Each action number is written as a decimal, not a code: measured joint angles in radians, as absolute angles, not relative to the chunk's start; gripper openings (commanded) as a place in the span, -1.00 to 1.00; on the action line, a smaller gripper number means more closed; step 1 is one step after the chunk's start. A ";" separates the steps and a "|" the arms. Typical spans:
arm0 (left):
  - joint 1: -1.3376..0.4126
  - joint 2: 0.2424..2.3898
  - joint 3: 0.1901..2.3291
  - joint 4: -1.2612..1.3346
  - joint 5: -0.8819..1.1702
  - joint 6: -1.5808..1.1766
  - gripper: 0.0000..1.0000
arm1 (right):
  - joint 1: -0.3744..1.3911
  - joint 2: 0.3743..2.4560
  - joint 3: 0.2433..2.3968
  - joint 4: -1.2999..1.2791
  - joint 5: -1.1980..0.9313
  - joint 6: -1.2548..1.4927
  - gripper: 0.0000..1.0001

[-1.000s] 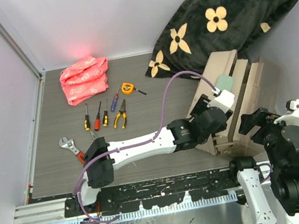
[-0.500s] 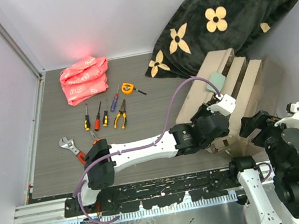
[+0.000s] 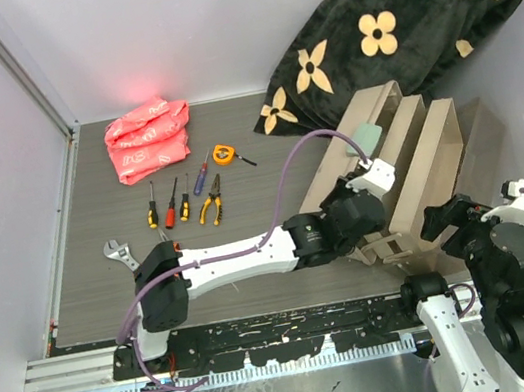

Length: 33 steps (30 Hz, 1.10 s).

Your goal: Pack the tool kit

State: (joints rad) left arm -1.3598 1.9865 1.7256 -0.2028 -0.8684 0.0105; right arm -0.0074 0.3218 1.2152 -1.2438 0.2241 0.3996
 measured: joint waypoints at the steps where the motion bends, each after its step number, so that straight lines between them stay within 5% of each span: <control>1: -1.352 1.972 1.705 -0.198 -0.865 0.003 -1.00 | -0.007 0.321 1.212 -1.244 0.224 0.400 0.68; 33: -1.064 1.675 1.260 -0.427 -0.618 -0.561 -1.00 | -0.002 0.321 1.105 -1.205 0.146 0.411 0.68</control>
State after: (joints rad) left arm -1.0637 1.6752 1.2602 -0.4271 -0.6182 -0.5610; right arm -0.0017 0.3214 1.1046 -1.2053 0.1463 0.4114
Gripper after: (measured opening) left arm 0.067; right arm 0.842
